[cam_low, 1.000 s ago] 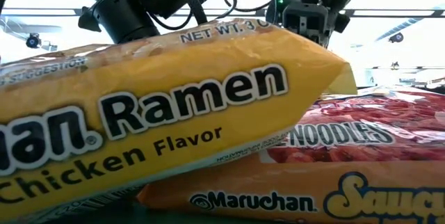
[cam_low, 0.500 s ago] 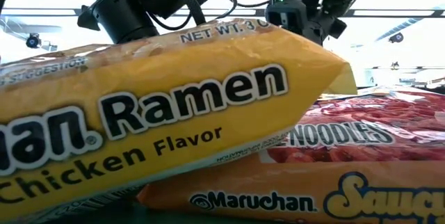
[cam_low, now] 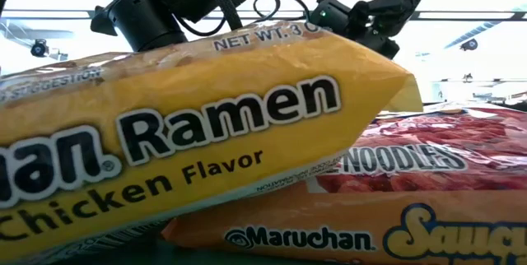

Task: Sort Maruchan noodles
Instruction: Put the blue noodle pack into the orange bin

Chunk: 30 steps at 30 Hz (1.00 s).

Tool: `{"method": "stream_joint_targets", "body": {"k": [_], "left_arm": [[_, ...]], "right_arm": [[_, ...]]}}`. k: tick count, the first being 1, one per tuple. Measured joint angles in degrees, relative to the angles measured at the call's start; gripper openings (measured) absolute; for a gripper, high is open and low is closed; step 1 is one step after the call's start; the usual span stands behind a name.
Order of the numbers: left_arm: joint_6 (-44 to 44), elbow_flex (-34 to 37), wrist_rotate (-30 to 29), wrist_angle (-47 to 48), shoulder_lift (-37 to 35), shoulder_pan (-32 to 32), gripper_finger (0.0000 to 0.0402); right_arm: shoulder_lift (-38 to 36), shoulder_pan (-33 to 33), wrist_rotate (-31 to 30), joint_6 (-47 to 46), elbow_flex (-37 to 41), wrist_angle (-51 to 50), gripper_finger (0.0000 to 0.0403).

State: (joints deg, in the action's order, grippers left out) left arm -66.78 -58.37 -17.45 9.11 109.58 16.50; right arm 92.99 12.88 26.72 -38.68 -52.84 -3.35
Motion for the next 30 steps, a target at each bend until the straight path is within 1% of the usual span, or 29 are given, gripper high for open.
{"method": "stream_joint_targets", "body": {"k": [9,15,18,24,30], "left_arm": [[0.0,0.0,-0.24,0.8,0.0,0.03,0.0064],[0.0,0.0,-0.22,0.81,0.0,0.01,0.0064],[0.0,0.02,-0.24,0.81,0.0,0.01,0.0063],[-0.21,0.07,-0.93,0.85,0.0,0.03,0.0048],[-0.24,0.11,-1.07,0.85,0.02,0.08,0.0039]], "right_arm": [[2.12,-0.71,-0.38,-0.82,-0.06,3.44,0.0247],[2.4,-2.48,0.71,-2.46,0.1,2.74,0.0247],[3.02,-3.9,-0.78,-2.81,0.42,1.61,0.0247],[4.55,-6.41,-2.25,-3.75,0.24,3.57,0.0247],[4.7,-7.15,-2.62,-4.02,0.24,5.98,0.0243]]}}
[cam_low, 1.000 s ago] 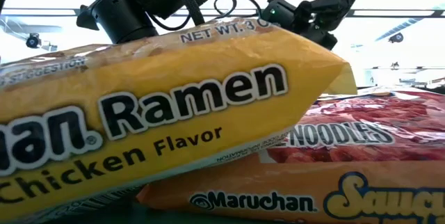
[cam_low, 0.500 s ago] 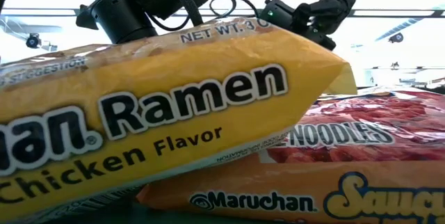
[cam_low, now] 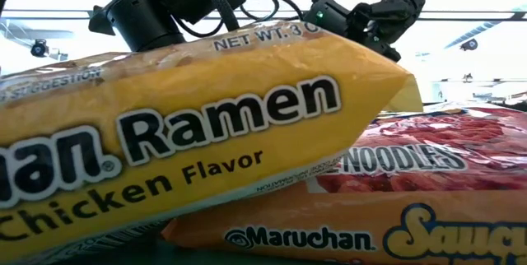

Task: Sort Maruchan noodles
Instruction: Put the blue noodle pack into the orange bin

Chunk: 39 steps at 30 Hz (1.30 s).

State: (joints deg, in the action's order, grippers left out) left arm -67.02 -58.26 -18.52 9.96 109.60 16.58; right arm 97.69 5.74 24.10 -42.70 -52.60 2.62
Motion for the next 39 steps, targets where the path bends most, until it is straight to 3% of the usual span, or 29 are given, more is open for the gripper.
{"method": "stream_joint_targets", "body": {"k": [17,26,31,39], "left_arm": [[0.0,0.0,-0.44,-0.28,-0.13,0.78,0.0039],[0.59,0.13,2.13,1.27,-2.0,1.31,0.0072],[1.69,0.22,3.43,2.23,-3.29,1.59,0.0082],[5.0,0.13,0.1,4.82,-7.99,2.16,0.0083]], "right_arm": [[-0.09,0.0,0.39,-0.09,-0.11,0.31,0.0154],[-0.91,-0.01,2.03,0.09,-0.13,-0.25,0.0108],[-2.24,0.29,2.12,1.21,-0.13,-1.15,0.0095],[-3.33,1.0,2.42,2.7,-0.13,-3.28,0.0094]]}}
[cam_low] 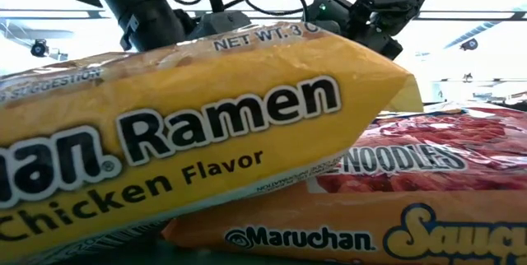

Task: Sort Maruchan noodles
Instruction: Put the blue noodle pack into the orange bin

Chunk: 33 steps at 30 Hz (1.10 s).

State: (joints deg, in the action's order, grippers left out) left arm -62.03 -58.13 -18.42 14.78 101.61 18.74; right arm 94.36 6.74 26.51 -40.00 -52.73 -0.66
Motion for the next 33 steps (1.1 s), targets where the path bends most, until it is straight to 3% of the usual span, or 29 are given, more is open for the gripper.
{"method": "stream_joint_targets", "body": {"k": [13,18,23,33], "left_arm": [[-4.2,0.14,-3.47,2.48,-2.52,0.99,0.0083],[-3.88,0.74,-3.66,1.59,-2.45,0.99,0.0083],[2.25,1.24,-6.95,-2.24,-2.34,0.87,0.0081],[2.77,0.92,-8.81,-9.29,5.33,0.11,0.0059]], "right_arm": [[-9.32,3.56,2.43,4.84,-0.02,-4.07,0.0094],[-8.79,3.51,1.87,6.53,0.0,-5.6,0.0096],[-6.93,3.53,1.95,6.48,0.0,-7.2,0.0104],[-3.75,2.89,2.48,5.52,0.0,-7.99,0.0148]]}}
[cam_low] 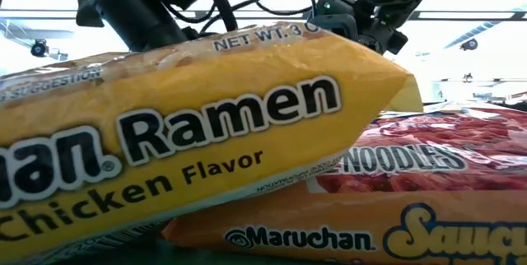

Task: Sort Maruchan noodles
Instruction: Put the blue noodle pack into the orange bin

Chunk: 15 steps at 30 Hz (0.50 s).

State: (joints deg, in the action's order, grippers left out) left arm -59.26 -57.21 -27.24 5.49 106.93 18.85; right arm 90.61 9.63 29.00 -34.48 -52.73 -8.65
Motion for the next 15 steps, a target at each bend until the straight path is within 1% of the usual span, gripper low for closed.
{"method": "stream_joint_targets", "body": {"k": [4,7,13,15], "left_arm": [[-1.27,-0.07,-0.44,0.28,1.94,0.13,0.0049],[-2.58,-0.2,-0.38,0.29,3.36,0.13,0.0043],[-4.19,-0.2,-0.36,0.58,4.68,0.52,0.0041],[-4.32,-0.19,0.79,1.15,4.96,0.85,0.0041]], "right_arm": [[0.19,0.04,-0.86,0.3,0.0,-0.52,0.0171],[0.26,0.15,-1.6,2.29,0.0,-1.61,0.0181],[0.22,0.15,-1.58,2.16,0.0,-1.99,0.0175],[0.22,0.15,-1.58,2.16,0.0,-1.86,0.017]]}}
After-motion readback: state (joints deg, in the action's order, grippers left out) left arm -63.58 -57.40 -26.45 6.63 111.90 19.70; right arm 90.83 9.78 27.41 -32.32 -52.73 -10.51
